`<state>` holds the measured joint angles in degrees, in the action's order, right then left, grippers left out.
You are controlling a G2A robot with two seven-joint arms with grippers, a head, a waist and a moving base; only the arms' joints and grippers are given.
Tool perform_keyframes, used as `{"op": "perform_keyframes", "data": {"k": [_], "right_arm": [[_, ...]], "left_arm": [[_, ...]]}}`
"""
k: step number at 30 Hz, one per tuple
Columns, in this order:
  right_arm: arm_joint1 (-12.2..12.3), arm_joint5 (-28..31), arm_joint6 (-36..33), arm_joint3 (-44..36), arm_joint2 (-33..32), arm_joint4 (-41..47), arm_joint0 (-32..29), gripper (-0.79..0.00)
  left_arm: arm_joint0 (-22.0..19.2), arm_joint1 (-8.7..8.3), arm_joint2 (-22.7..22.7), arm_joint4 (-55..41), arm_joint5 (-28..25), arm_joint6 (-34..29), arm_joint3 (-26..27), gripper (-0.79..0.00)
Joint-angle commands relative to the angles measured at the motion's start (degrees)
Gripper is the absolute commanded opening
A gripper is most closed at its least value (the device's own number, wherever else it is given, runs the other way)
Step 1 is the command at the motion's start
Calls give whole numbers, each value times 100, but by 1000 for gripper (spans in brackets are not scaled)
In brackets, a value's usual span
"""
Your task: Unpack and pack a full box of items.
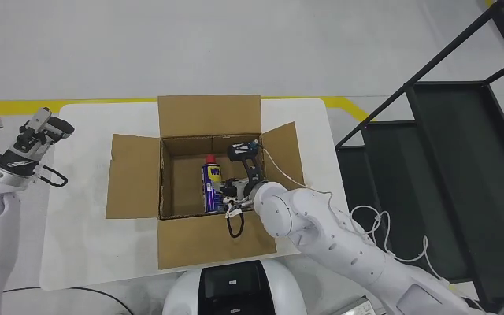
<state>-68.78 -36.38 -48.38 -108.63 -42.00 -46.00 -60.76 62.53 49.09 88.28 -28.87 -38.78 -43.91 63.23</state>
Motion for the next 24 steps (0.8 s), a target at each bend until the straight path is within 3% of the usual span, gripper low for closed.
{"op": "perform_keyframes", "data": {"k": [1, 13, 24], "right_arm": [[-76, -40, -124, 152, 148, -31, 229, 0], [-908, -923, -450, 1902, 1220, 158, 1806, 0], [-908, -923, -450, 1902, 1220, 158, 1806, 0]], "left_arm": [[-7, 1, -8, -31, -10, -189, -26, 0], [-7, 1, -8, -31, -10, -189, -26, 0], [-7, 1, -8, -31, -10, -189, -26, 0]]}}
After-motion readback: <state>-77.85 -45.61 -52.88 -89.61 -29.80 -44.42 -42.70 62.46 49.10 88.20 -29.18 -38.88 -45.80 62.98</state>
